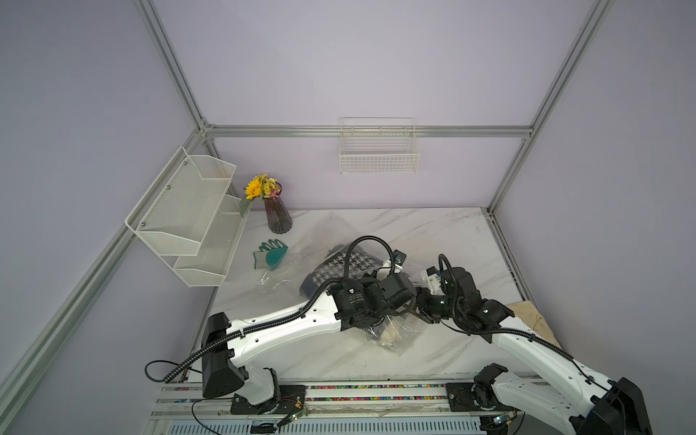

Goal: Take the scarf out of the vacuum bag
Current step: Open the vacuum bag at the center of the board.

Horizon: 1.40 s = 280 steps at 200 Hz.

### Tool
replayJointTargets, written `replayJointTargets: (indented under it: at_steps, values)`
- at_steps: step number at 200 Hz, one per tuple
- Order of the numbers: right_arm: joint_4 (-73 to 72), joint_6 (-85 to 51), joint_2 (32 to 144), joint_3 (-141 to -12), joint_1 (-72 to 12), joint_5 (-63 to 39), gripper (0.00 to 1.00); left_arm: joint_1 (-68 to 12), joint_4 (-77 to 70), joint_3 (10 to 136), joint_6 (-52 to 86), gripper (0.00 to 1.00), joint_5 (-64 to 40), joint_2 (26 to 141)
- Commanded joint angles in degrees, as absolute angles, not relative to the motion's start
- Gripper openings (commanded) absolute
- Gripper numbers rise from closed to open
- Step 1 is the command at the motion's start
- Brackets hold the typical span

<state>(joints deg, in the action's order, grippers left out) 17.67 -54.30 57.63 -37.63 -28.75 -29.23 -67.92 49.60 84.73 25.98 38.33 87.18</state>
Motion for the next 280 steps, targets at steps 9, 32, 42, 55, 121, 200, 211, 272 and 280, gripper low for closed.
replayJointTargets:
  at_steps: [9, 32, 42, 55, 121, 200, 211, 272, 280]
  values:
    - [10.08, -56.61, 59.27, -38.41, -29.91, -26.95, 0.65, -67.5, 49.88, 85.81, 27.42, 0.25, 38.23, 87.41]
    - [9.93, -55.83, 59.58, -38.36, -30.24, -24.59, 0.64, -67.42, 49.9, 86.98, 27.42, 0.14, 38.56, 88.92]
    - [9.65, -56.15, 59.56, -38.27, -30.37, -23.58, 0.63, -67.22, 49.83, 87.32, 27.25, 0.1, 38.42, 89.56]
    - [9.75, -56.16, 59.41, -38.4, -30.65, -22.22, 0.62, -66.9, 49.67, 87.62, 27.07, 0.07, 37.91, 90.34]
    - [13.05, -53.56, 55.59, -39.04, -32.49, -15.92, 0.58, -61.09, 47.38, 88.86, 25.83, 0.0, 35.95, 91.95]
    - [17.24, -52.11, 46.08, -36.86, -33.73, -9.4, 0.51, -54.65, 45.9, 95.06, 19.04, 0.0, 35.42, 92.29]
    - [16.64, -52.37, 46.67, -36.46, -33.88, -10.16, 0.48, -54.06, 45.66, 95.84, 18.23, 0.0, 35.51, 92.22]
    - [15.42, -52.49, 49.77, -36.33, -34.28, -11.48, 0.39, -49.51, 45.91, 103.14, 12.57, 0.0, 34.72, 95.23]
    - [15.64, -52.5, 50.25, -36.51, -34.25, -11.5, 0.39, -49.03, 45.88, 104.19, 10.98, 0.0, 34.56, 95.89]
